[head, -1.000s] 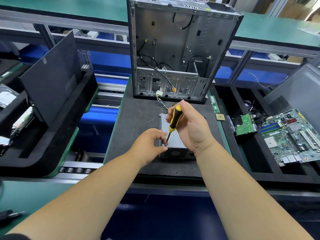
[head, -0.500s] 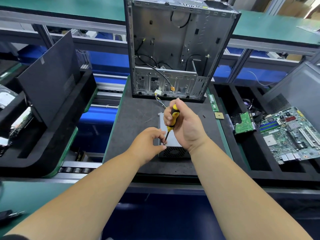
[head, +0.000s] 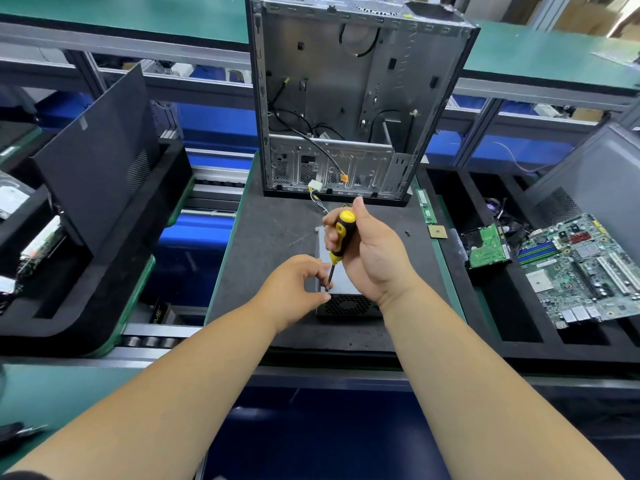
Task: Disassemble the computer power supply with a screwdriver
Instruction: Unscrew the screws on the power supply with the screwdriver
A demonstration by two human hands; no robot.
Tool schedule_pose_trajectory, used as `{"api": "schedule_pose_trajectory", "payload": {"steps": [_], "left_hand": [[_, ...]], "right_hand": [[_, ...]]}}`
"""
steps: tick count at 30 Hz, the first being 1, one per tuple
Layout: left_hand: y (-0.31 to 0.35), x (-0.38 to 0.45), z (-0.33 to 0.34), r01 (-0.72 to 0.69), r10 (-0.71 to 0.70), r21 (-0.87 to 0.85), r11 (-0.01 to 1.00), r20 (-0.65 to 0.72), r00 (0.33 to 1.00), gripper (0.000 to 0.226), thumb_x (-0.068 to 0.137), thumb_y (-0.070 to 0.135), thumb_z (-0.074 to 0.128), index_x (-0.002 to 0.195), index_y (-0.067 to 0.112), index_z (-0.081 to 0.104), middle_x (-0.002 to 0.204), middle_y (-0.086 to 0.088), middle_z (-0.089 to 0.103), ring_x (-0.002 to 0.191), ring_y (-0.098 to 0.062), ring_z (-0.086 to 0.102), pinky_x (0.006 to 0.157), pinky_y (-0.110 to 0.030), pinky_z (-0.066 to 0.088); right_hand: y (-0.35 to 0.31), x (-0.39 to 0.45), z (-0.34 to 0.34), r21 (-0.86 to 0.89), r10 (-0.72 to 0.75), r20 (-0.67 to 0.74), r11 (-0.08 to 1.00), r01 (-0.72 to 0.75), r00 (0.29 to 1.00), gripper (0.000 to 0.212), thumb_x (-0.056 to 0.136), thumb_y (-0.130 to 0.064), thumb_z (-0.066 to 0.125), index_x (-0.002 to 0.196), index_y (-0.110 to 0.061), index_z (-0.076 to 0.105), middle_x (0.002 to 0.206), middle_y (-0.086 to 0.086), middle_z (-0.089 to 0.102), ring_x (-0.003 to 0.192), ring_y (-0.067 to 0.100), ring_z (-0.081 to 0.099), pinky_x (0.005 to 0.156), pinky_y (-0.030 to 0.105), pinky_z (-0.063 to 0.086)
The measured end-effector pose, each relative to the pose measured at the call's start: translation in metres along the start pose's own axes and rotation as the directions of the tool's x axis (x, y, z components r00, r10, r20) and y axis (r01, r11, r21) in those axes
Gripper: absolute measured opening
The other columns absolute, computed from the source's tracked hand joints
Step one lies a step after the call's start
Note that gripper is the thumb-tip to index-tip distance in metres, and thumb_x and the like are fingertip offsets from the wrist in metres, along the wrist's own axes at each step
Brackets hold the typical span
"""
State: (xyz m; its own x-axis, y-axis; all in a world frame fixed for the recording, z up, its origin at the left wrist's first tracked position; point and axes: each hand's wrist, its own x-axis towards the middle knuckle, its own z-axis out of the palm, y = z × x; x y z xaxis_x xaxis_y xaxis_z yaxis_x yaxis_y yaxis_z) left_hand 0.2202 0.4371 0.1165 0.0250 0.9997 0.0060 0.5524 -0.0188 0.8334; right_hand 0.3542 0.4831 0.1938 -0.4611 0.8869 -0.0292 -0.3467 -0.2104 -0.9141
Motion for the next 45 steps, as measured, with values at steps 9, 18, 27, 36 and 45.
{"api": "schedule_pose_trajectory", "payload": {"steps": [9,18,27,36,45], "left_hand": [[0.001,0.001,-0.001,-0.02,0.02,-0.005,1.0,-0.003,1.0,0.013,0.076,0.005,0.081,0.083,0.012,0.072,0.101,0.009,0.061,0.104,0.005,0.054,0.103,-0.021,0.041],[-0.002,0.002,0.0,0.001,-0.001,-0.029,1.0,-0.002,1.0,0.018,0.075,0.007,0.082,0.078,0.021,0.071,0.102,0.016,0.061,0.108,0.006,0.055,0.107,-0.028,0.041],[-0.005,0.003,0.001,-0.021,0.02,-0.031,0.999,-0.006,1.0,0.029,0.076,0.01,0.082,0.071,0.034,0.065,0.102,0.022,0.061,0.122,0.002,0.052,0.109,-0.03,0.04],[-0.003,0.004,0.001,-0.001,0.001,0.028,1.0,-0.003,1.0,0.021,0.078,0.014,0.081,0.073,0.028,0.067,0.101,0.024,0.059,0.119,0.003,0.054,0.107,-0.027,0.041],[0.001,0.004,-0.001,-0.011,0.011,0.039,0.999,0.004,1.0,0.011,0.079,0.016,0.081,0.079,0.019,0.07,0.103,0.014,0.061,0.109,0.003,0.056,0.107,-0.032,0.044]], "right_hand": [[-0.003,-0.001,-0.002,-0.02,-0.016,0.063,1.0,0.017,0.998,0.019,0.092,-0.031,0.048,0.084,-0.015,0.044,0.066,0.0,0.05,0.06,0.015,0.042,0.06,0.024,0.036],[-0.005,0.0,-0.01,-0.06,-0.015,0.003,0.998,0.015,1.0,0.043,0.105,-0.032,0.037,0.085,-0.005,0.064,0.078,0.006,0.059,0.071,0.019,0.053,0.069,0.025,0.045],[0.0,0.005,-0.008,0.059,-0.003,-0.043,0.998,0.006,0.999,0.052,0.104,-0.052,0.025,0.087,-0.01,0.051,0.059,0.002,0.037,0.057,0.017,0.029,0.059,0.027,0.031],[-0.01,-0.001,-0.011,0.007,0.011,-0.093,1.0,-0.01,0.996,0.032,0.105,-0.028,0.044,0.088,-0.006,0.059,0.083,0.006,0.06,0.073,0.021,0.056,0.074,0.029,0.05],[-0.003,0.002,0.003,0.011,0.01,-0.084,1.0,-0.009,0.996,0.035,0.108,-0.027,0.032,0.086,-0.01,0.054,0.06,0.001,0.048,0.056,0.014,0.046,0.061,0.025,0.038]]}}
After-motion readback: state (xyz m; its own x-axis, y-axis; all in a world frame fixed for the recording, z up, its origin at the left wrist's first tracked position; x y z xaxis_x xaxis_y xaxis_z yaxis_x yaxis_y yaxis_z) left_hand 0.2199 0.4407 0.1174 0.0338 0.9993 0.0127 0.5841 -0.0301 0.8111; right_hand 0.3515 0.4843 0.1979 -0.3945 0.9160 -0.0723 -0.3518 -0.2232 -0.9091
